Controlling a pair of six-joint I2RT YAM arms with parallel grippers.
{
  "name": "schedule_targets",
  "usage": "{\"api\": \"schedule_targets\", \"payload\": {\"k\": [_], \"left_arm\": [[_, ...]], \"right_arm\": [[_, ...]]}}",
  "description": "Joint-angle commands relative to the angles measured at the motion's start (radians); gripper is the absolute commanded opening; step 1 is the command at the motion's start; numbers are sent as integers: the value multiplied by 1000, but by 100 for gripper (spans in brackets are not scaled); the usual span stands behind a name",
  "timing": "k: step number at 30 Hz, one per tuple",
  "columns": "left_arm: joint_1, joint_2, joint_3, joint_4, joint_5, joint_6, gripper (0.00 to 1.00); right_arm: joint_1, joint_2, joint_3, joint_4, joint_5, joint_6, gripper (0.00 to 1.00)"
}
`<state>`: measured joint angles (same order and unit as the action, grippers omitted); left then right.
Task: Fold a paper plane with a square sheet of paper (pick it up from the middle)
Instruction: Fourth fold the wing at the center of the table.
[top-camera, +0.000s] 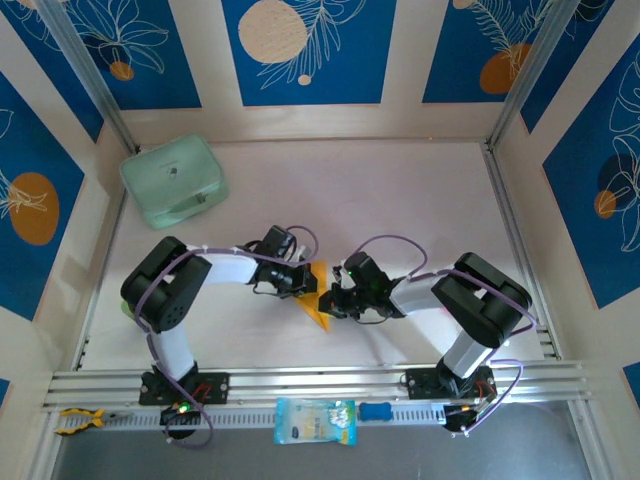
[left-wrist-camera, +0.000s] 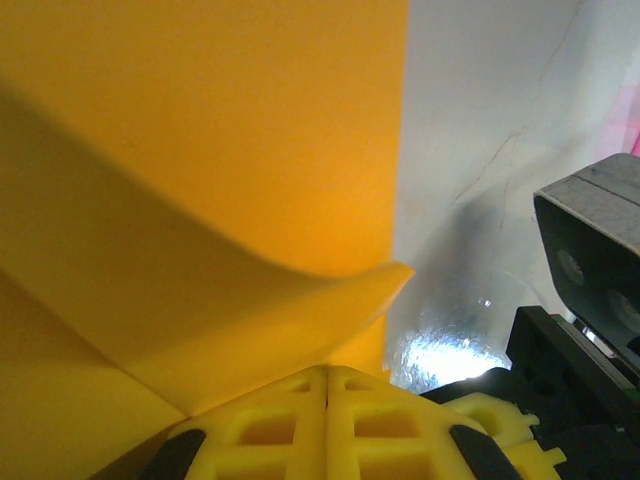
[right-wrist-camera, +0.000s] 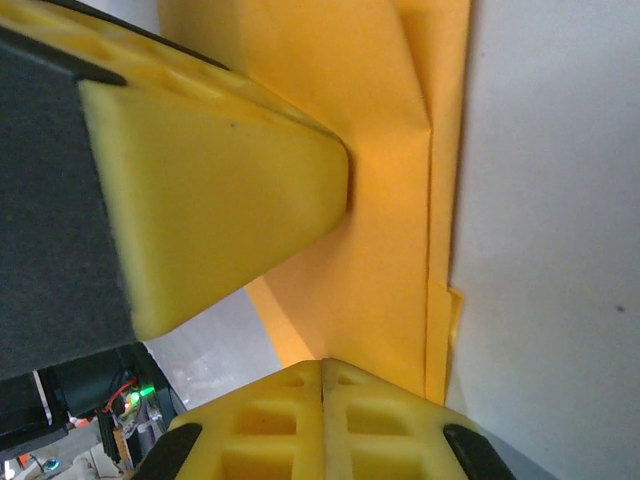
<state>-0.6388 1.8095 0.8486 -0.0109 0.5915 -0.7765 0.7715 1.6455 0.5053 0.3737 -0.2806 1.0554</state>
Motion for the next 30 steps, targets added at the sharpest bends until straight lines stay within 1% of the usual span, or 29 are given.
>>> {"api": "schedule_targets", "payload": {"k": [1, 13, 20, 26, 30], "left_arm": [[29, 44, 13, -84, -144, 28, 2], [135, 90, 116, -93, -120, 63, 4], [177, 130, 174, -99, -99, 77, 6], [219, 160, 209, -135, -122, 102, 6], [256, 163, 214, -133, -115, 104, 6]], "right_arm": [[21, 40, -28, -216, 49, -21, 0], [18, 30, -44, -221, 44, -36, 0], [12, 22, -54, -218, 40, -39, 0], [11, 17, -54, -216, 36, -42, 0], [9, 17, -56, -214, 31, -47, 0]]}}
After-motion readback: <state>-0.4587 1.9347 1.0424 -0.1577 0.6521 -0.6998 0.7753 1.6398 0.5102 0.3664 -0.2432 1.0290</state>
